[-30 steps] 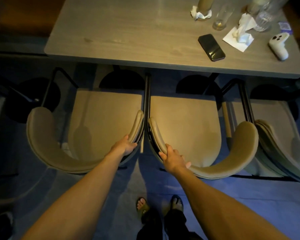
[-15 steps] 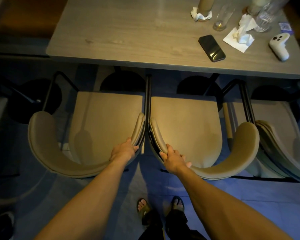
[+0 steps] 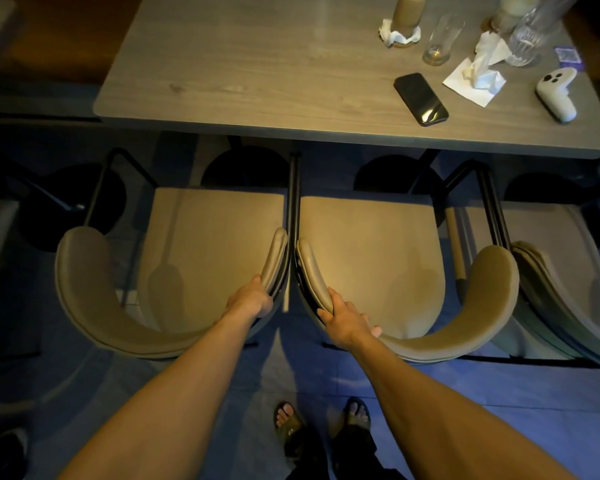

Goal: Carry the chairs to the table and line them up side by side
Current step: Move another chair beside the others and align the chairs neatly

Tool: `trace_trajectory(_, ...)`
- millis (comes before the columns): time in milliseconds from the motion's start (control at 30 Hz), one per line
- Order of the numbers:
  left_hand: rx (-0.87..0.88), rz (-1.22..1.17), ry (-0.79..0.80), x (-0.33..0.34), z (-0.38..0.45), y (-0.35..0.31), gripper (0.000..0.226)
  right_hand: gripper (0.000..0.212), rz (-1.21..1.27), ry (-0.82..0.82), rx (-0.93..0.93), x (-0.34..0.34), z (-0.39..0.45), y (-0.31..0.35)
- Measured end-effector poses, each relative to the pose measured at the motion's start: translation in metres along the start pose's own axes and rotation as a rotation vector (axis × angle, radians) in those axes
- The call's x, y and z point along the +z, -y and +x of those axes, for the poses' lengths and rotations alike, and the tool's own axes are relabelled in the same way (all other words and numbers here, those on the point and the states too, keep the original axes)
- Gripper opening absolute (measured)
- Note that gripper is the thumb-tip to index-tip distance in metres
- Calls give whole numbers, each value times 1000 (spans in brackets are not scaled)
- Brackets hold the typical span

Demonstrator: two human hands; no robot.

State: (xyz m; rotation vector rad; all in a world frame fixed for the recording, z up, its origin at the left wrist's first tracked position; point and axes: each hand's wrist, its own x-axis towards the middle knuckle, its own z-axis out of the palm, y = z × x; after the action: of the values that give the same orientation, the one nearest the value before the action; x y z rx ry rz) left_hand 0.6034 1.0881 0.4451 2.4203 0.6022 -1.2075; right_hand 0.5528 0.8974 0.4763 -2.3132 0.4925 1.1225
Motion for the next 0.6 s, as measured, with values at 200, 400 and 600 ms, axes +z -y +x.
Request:
trace_trajectory(200, -4, 41, -18, 0, -2, -1, 67, 53, -15, -19, -6, 2, -5, -5)
trace_trajectory(400, -10, 8, -22, 1, -4, 0, 68, 53, -19, -10, -7, 1, -7, -4)
trace_trajectory(600, 15, -4, -5, -3, -7, 1, 67, 54, -9, 21, -2, -2, -7, -2)
